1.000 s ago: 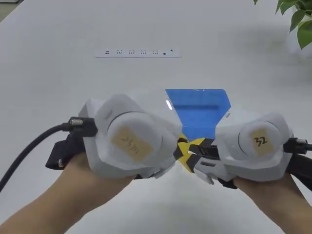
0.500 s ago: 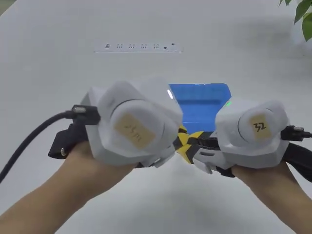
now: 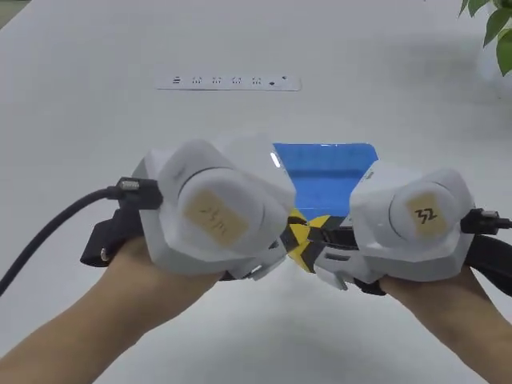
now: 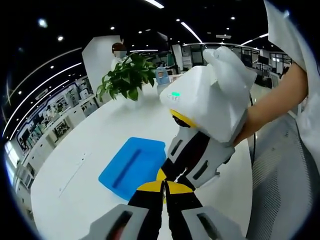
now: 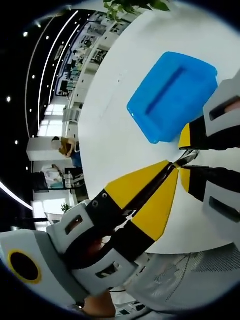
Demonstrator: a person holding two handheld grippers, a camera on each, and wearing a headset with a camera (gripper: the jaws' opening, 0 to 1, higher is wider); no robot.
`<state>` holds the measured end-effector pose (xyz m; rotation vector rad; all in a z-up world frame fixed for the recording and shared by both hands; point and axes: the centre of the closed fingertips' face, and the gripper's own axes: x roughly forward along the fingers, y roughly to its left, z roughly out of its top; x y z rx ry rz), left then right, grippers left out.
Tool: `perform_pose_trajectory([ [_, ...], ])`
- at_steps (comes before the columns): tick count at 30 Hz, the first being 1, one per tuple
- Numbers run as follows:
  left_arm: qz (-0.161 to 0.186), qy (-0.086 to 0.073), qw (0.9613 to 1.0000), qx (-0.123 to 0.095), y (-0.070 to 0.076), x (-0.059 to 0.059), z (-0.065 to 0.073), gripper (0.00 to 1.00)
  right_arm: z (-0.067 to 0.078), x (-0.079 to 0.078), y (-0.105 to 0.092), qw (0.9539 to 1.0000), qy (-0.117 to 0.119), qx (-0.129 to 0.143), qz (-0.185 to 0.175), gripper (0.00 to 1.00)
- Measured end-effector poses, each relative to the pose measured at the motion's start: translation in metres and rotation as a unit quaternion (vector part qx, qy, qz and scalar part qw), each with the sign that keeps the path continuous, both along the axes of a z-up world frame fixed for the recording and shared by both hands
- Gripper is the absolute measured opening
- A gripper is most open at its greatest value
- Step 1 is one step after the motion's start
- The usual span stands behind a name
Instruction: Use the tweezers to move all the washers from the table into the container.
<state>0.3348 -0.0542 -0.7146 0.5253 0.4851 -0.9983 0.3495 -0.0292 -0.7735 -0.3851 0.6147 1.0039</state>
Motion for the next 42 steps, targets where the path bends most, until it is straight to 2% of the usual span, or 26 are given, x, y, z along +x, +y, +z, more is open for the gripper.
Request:
perform_pose_trajectory([
  [1, 0.001, -0.005, 1.0, 0.003, 0.0, 0.001, 0.0, 0.0, -0.001, 0.0, 0.002, 0.9998, -0.009, -0.004, 0.015, 0.06],
  [3, 0.012, -0.01, 0.9999, 0.001, 0.001, 0.003, 0.001, 0.0, 0.0, 0.0, 0.003, 0.9999, -0.009, -0.003, 0.005, 0.05],
  [5, 0.032, 0.002, 0.9995, -0.003, 0.003, 0.003, -0.003, 0.0, 0.0, 0.001, 0.001, 0.9996, -0.022, -0.012, 0.009, 0.04],
  [7, 0.039, 0.003, 0.9992, -0.003, 0.005, 0.003, -0.005, 0.0, 0.0, 0.001, 0.001, 0.9995, -0.024, -0.016, 0.01, 0.04],
  [8, 0.043, 0.002, 0.999, -0.007, 0.006, 0.002, -0.004, 0.05, 0.0, 0.0, 0.001, 0.9995, -0.025, -0.016, 0.01, 0.03],
  [10, 0.073, 0.006, 0.9966, -0.038, 0.009, 0.003, 0.002, 0.13, 0.0, 0.0, 0.001, 0.9993, -0.029, -0.02, 0.011, 0.03],
  [11, 0.084, 0.019, 0.9947, -0.056, 0.011, 0.0, 0.003, 0.18, 0.0, 0.0, 0.0, 0.9993, -0.029, -0.019, 0.011, 0.03],
  [13, 0.107, 0.03, 0.9905, -0.081, 0.017, -0.004, 0.005, 0.29, 0.0, 0.001, 0.0, 0.9995, -0.028, -0.015, 0.006, 0.03],
  [16, 0.129, 0.032, 0.9882, -0.076, 0.029, -0.013, -0.001, 0.45, 0.0, 0.004, -0.002, 0.9998, -0.017, -0.006, -0.01, 0.03],
  [18, 0.145, 0.025, 0.9864, -0.073, 0.039, -0.02, -0.006, 0.54, 0.0, 0.005, -0.004, 0.9998, -0.01, 0.0, -0.018, 0.03],
  [19, 0.149, 0.032, 0.9856, -0.073, 0.042, -0.024, -0.008, 0.57, 0.0, 0.007, -0.005, 0.9996, -0.005, 0.004, -0.026, 0.03],
  [20, 0.162, 0.04, 0.9829, -0.078, 0.046, -0.028, -0.011, 0.59, 0.0, 0.007, -0.006, 0.9995, -0.001, 0.006, -0.03, 0.03],
  [22, 0.173, 0.047, 0.9801, -0.085, 0.05, -0.035, -0.012, 0.63, 0.001, 0.007, -0.008, 0.9991, 0.01, 0.012, -0.04, 0.03],
  [24, 0.177, 0.052, 0.9791, -0.085, 0.052, -0.041, -0.013, 0.63, 0.004, 0.008, -0.011, 0.9981, 0.02, 0.025, -0.052, 0.02],
  [26, 0.184, 0.049, 0.9779, -0.085, 0.053, -0.046, -0.013, 0.63, 0.007, 0.009, -0.014, 0.9964, 0.036, 0.039, -0.066, 0.02],
  [30, 0.194, 0.052, 0.9756, -0.089, 0.051, -0.053, -0.015, 0.62, 0.017, 0.013, -0.019, 0.9955, 0.034, 0.048, -0.075, 0.02],
  [33, 0.198, 0.052, 0.9747, -0.089, 0.05, -0.056, -0.015, 0.64, 0.028, 0.017, -0.021, 0.9952, 0.028, 0.051, -0.078, 0.02],
  [36, 0.202, 0.055, 0.9738, -0.089, 0.05, -0.056, -0.015, 0.65, 0.046, 0.022, -0.02, 0.9952, 0.013, 0.061, -0.076, 0.02],
  [39, 0.207, 0.058, 0.9725, -0.09, 0.05, -0.056, -0.016, 0.66, 0.063, 0.032, -0.017, 0.9951, -0.012, 0.065, -0.073, 0.02],
  [42, 0.211, 0.058, 0.9714, -0.092, 0.052, -0.055, -0.016, 0.67, 0.073, 0.042, -0.014, 0.9945, -0.028, 0.069, -0.074, 0.02],
])
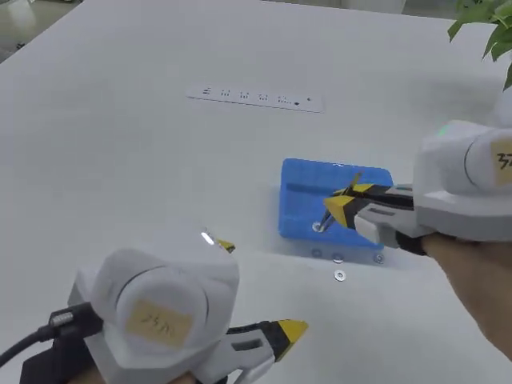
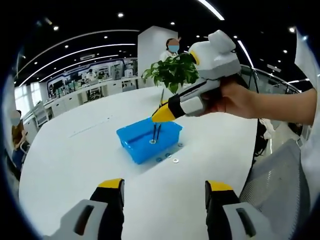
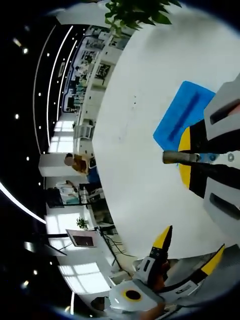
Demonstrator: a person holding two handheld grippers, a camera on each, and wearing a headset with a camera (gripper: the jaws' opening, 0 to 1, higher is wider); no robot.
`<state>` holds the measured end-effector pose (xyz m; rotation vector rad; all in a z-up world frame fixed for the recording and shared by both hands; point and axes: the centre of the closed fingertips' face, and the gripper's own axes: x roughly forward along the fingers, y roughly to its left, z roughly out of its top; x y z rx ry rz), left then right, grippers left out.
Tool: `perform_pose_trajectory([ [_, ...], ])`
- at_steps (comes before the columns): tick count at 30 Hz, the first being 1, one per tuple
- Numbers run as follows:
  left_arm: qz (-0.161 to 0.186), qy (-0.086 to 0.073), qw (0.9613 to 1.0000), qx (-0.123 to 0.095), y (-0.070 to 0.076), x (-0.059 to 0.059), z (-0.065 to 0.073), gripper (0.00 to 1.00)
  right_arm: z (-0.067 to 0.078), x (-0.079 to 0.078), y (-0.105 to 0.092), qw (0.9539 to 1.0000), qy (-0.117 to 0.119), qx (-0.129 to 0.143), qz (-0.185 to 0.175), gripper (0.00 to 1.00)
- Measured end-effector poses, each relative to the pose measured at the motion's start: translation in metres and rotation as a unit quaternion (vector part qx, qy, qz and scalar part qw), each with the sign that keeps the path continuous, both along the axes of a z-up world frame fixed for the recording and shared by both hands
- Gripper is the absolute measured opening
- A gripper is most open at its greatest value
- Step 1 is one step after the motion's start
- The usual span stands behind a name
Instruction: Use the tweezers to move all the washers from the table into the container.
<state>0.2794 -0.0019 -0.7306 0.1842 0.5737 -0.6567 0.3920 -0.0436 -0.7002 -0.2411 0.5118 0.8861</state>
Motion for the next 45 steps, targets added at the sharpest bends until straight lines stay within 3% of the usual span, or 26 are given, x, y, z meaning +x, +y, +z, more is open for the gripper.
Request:
perform_pose_trajectory([
  [7, 0.008, 0.0, 0.9999, 0.009, 0.007, 0.002, -0.007, 0.75, 0.002, 0.02, 0.012, 0.9998, -0.02, -0.005, 0.001, 0.02],
  [12, 0.014, 0.004, 0.9998, 0.012, 0.011, 0.003, -0.011, 0.77, -0.019, 0.032, 0.016, 0.9999, -0.005, -0.008, -0.009, 0.02],
  [18, 0.015, 0.005, 0.9997, 0.017, 0.015, 0.002, -0.011, 0.76, -0.036, 0.035, 0.016, 0.9997, 0.008, -0.016, -0.017, 0.02],
  [21, 0.017, 0.004, 0.9997, 0.016, 0.016, 0.003, -0.01, 0.75, -0.033, 0.033, 0.013, 0.9997, 0.007, -0.016, -0.019, 0.02],
  [24, 0.018, -0.007, 0.9998, 0.004, 0.014, 0.009, 0.0, 0.73, -0.024, 0.03, 0.009, 0.9997, 0.001, -0.011, -0.021, 0.02],
  [25, 0.018, -0.009, 0.9998, -0.003, 0.013, 0.01, 0.004, 0.72, -0.021, 0.028, 0.009, 0.9997, -0.001, -0.008, -0.022, 0.02],
  [28, 0.018, -0.037, 0.9983, -0.041, 0.006, 0.021, 0.029, 0.61, -0.006, 0.017, 0.008, 0.9997, -0.013, 0.001, -0.022, 0.02],
  [31, 0.014, -0.064, 0.994, -0.088, -0.005, 0.034, 0.06, 0.49, 0.001, 0.003, 0.009, 0.9996, -0.021, 0.001, -0.017, 0.02],
  [34, 0.008, -0.072, 0.9916, -0.107, -0.012, 0.042, 0.073, 0.46, -0.001, -0.013, 0.011, 0.9997, -0.022, -0.007, -0.008, 0.02],
  [37, -0.004, -0.079, 0.9909, -0.109, -0.02, 0.046, 0.078, 0.38, -0.007, -0.028, 0.015, 0.9996, -0.02, -0.019, 0.007, 0.02],
  [42, -0.034, -0.074, 0.9918, -0.098, -0.036, 0.043, 0.071, 0.32, -0.014, -0.051, 0.022, 0.9999, -0.003, -0.01, 0.012, 0.02],
  [43, -0.035, -0.082, 0.9914, -0.096, -0.037, 0.044, 0.071, 0.3, -0.015, -0.055, 0.023, 0.9998, -0.005, -0.013, 0.015, 0.02],
  [45, -0.044, -0.075, 0.9927, -0.083, -0.04, 0.04, 0.064, 0.25, -0.016, -0.061, 0.025, 0.9998, -0.003, -0.012, 0.015, 0.02],
])
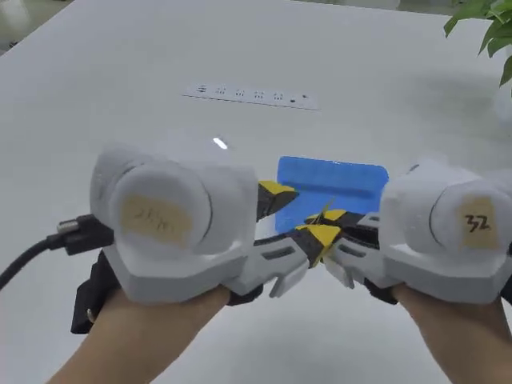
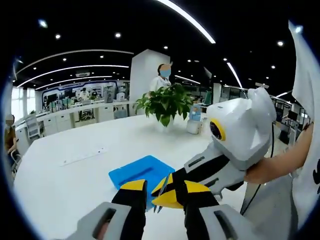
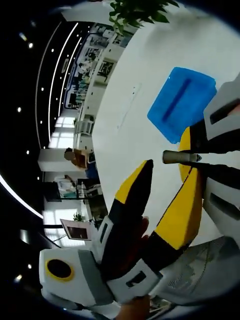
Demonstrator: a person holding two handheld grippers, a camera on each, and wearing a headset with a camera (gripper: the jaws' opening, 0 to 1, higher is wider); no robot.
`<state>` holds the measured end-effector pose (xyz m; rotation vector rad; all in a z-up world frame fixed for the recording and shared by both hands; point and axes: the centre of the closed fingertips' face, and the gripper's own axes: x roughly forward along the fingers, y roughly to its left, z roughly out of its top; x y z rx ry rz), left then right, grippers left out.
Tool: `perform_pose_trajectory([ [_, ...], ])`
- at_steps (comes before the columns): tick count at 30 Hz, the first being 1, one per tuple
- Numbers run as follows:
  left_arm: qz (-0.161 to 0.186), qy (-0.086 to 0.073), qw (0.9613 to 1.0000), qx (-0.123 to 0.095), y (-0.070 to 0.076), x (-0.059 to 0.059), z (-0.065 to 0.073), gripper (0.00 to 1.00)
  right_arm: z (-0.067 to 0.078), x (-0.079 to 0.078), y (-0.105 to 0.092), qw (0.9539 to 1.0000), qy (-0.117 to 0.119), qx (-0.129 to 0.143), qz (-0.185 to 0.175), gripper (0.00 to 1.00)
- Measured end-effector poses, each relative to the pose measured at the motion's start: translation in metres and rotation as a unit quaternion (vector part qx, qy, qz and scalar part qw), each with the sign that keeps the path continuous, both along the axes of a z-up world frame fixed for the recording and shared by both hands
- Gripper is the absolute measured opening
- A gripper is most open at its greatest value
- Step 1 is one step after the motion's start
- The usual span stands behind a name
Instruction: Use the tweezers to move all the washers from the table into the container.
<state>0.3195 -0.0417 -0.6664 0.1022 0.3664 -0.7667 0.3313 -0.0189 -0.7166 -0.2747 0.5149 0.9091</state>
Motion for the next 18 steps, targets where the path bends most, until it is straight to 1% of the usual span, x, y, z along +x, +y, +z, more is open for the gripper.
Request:
perform_pose_trajectory([
  [1, 0.0, -0.003, 1.0, 0.004, -0.001, 0.0, -0.001, 0.22, -0.001, -0.003, 0.0, 1.0, 0.001, 0.0, 0.0, 0.02],
  [2, 0.001, 0.0, 1.0, 0.002, -0.002, 0.0, -0.002, 0.21, -0.002, -0.005, 0.001, 1.0, 0.001, -0.001, 0.0, 0.02],
  [3, -0.008, 0.001, 1.0, 0.003, -0.004, -0.002, -0.003, 0.19, -0.002, -0.008, 0.001, 1.0, 0.001, -0.001, 0.001, 0.02],
  [4, -0.014, 0.001, 0.9999, 0.008, -0.004, -0.003, -0.004, 0.15, -0.002, -0.01, 0.001, 1.0, 0.002, -0.001, 0.001, 0.02],
  [6, -0.016, -0.014, 0.9994, 0.027, -0.003, -0.004, -0.004, 0.08, -0.001, -0.013, 0.001, 1.0, 0.005, 0.005, 0.0, 0.02],
  [7, -0.025, -0.019, 0.9989, 0.034, -0.004, -0.005, -0.004, 0.06, -0.001, -0.014, 0.001, 1.0, 0.006, 0.007, -0.001, 0.02],
  [9, -0.028, -0.018, 0.9989, 0.032, -0.006, -0.008, -0.002, 0.04, 0.0, -0.015, 0.001, 0.9999, 0.006, 0.01, -0.002, 0.02],
  [10, -0.034, -0.019, 0.9987, 0.032, -0.006, -0.01, -0.002, 0.01, 0.001, -0.015, 0.001, 0.9999, 0.005, 0.01, -0.002, 0.02],
  [12, -0.038, -0.023, 0.9985, 0.032, -0.007, -0.012, -0.001, 0.0, 0.002, -0.015, 0.001, 0.9999, 0.004, 0.011, -0.001, 0.02],
  [13, -0.042, -0.03, 0.998, 0.038, -0.007, -0.013, 0.0, 0.0, 0.003, -0.016, 0.002, 0.9999, 0.003, 0.012, 0.0, 0.02],
  [14, -0.046, -0.032, 0.9976, 0.041, -0.007, -0.013, 0.0, 0.0, 0.003, -0.017, 0.002, 0.9999, 0.002, 0.012, 0.002, 0.02],
  [15, -0.051, -0.029, 0.9974, 0.041, -0.007, -0.014, -0.001, 0.0, 0.003, -0.018, 0.002, 0.9999, 0.001, 0.01, 0.006, 0.02],
  [17, -0.073, -0.023, 0.9962, 0.041, -0.007, -0.017, -0.003, 0.0, 0.001, -0.022, 0.001, 0.9999, -0.005, 0.003, 0.015, 0.02],
  [18, -0.092, -0.022, 0.9945, 0.044, -0.008, -0.019, -0.004, 0.0, 0.0, -0.024, 0.0, 0.9998, -0.007, 0.001, 0.021, 0.02],
])
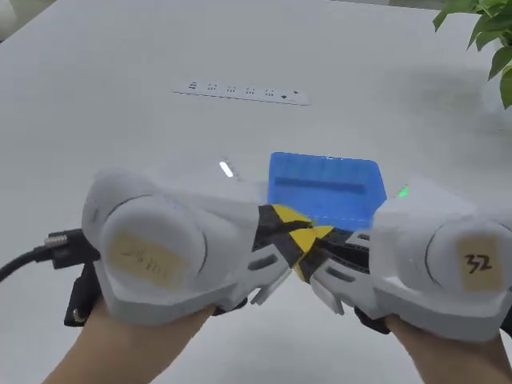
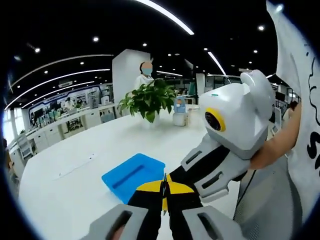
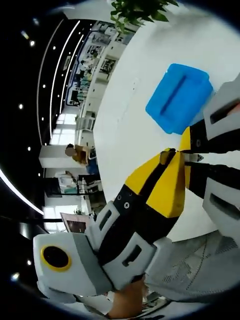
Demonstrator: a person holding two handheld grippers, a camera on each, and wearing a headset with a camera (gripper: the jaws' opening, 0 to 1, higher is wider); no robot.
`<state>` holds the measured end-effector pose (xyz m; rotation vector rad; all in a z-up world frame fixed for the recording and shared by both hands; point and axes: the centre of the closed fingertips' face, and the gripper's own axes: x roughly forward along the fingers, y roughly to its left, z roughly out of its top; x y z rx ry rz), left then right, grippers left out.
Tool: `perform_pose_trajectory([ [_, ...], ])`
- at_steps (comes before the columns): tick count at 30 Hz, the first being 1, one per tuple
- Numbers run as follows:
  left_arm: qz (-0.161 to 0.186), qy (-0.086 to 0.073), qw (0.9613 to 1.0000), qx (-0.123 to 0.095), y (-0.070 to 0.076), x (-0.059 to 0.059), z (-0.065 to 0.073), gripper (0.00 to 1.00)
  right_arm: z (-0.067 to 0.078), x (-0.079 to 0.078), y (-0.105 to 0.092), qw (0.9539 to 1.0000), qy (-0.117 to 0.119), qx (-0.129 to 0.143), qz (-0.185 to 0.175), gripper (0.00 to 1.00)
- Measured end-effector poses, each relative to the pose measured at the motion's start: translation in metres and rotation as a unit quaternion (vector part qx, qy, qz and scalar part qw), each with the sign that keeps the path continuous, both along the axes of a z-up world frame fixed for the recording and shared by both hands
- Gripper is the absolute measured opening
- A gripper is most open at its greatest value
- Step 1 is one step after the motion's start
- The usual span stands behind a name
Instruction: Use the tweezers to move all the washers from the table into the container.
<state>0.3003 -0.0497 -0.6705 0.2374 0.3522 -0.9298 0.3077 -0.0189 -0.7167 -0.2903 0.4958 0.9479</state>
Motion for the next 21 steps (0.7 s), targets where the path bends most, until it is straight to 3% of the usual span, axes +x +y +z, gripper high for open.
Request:
perform_pose_trajectory([
  [2, -0.024, 0.012, 0.9996, 0.0, -0.001, -0.004, 0.0, 0.0, 0.0, -0.004, -0.001, 0.9999, -0.003, -0.001, 0.015, 0.03],
  [4, -0.07, 0.007, 0.9975, 0.008, -0.003, -0.009, -0.001, 0.0, 0.0, -0.007, -0.002, 0.9997, -0.005, -0.003, 0.025, 0.03],
  [5, -0.083, 0.015, 0.9964, 0.01, -0.003, -0.011, -0.002, 0.0, -0.001, -0.01, -0.002, 0.9991, -0.005, -0.008, 0.041, 0.04],
  [8, -0.14, 0.035, 0.9894, 0.02, -0.004, -0.021, -0.005, 0.0, -0.004, -0.018, -0.002, 0.9967, -0.016, -0.026, 0.075, 0.05],
  [9, -0.164, 0.043, 0.9852, 0.026, -0.005, -0.025, -0.006, 0.0, -0.006, -0.021, -0.001, 0.9954, -0.021, -0.033, 0.087, 0.05],
  [14, -0.216, 0.077, 0.9728, 0.035, -0.003, -0.034, -0.008, 0.0, -0.009, -0.034, 0.002, 0.9914, -0.028, -0.038, 0.122, 0.04],
  [16, -0.218, 0.077, 0.9722, 0.035, -0.003, -0.034, -0.009, 0.0, -0.01, -0.037, 0.002, 0.9909, -0.024, -0.041, 0.126, 0.04],
  [18, -0.213, 0.079, 0.9737, 0.022, -0.004, -0.035, -0.009, 0.0, -0.01, -0.036, 0.001, 0.9902, -0.029, -0.046, 0.129, 0.04],
  [21, -0.152, 0.081, 0.985, -0.005, -0.004, -0.028, -0.007, 0.0, -0.009, -0.029, -0.003, 0.9919, -0.033, -0.046, 0.114, 0.04],
])
